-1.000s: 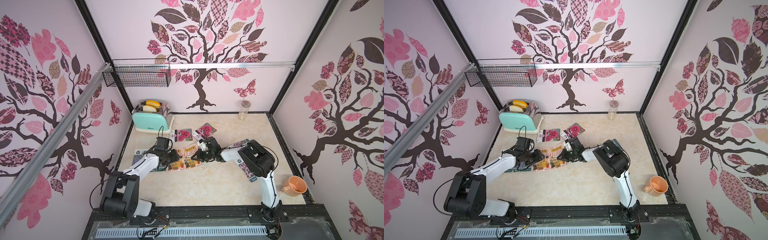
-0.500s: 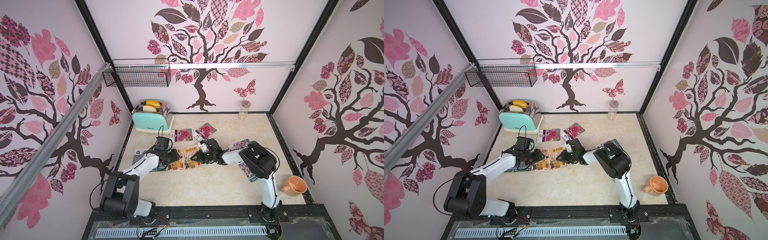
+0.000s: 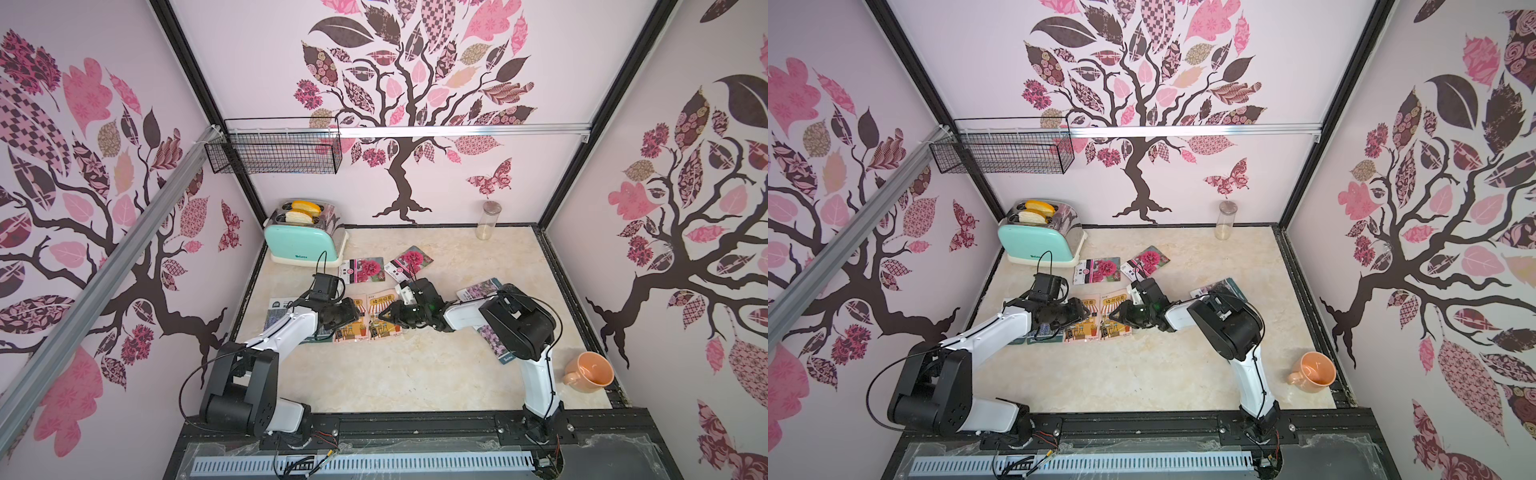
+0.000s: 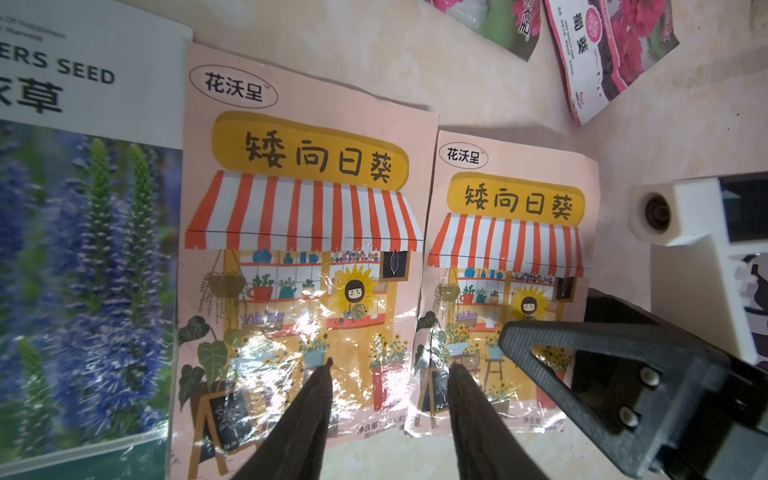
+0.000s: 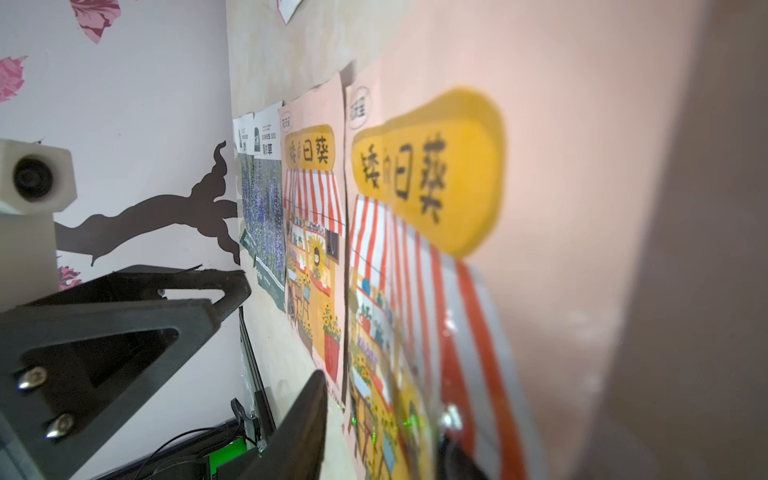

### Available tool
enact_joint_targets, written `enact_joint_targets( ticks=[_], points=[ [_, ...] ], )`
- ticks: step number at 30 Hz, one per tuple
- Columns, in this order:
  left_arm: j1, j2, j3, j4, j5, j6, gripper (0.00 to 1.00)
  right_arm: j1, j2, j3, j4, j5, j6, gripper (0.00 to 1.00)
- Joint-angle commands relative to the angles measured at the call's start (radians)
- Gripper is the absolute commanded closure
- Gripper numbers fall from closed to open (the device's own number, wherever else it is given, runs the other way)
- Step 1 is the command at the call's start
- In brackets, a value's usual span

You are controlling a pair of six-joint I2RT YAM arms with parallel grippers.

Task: Arrange the seed packets in a row
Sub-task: Place the seed packet at the center of the board.

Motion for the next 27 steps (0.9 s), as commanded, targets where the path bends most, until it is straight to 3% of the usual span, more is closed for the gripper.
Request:
enact_joint_targets(
  ticks=[1,5,17,27],
  points=[
    [0.002,0.002,0.014,0.008,0.004,0.014,0.52,0.011,0.018,-0.036,-0.194,0.091,-0.015,0.49],
    [0.003,0.002,0.016,0.008,0.006,0.014,0.52,0.013,0.023,-0.03,-0.22,0.106,-0.024,0.4],
    [0.003,0.001,0.012,0.008,0.005,0.014,0.52,0.013,0.012,0.032,-0.378,0.19,-0.072,0.36],
    [0.003,0.004,0.017,0.003,0.008,0.015,0.52,0.022,0.008,0.051,-0.487,0.282,-0.058,0.26]
  ],
)
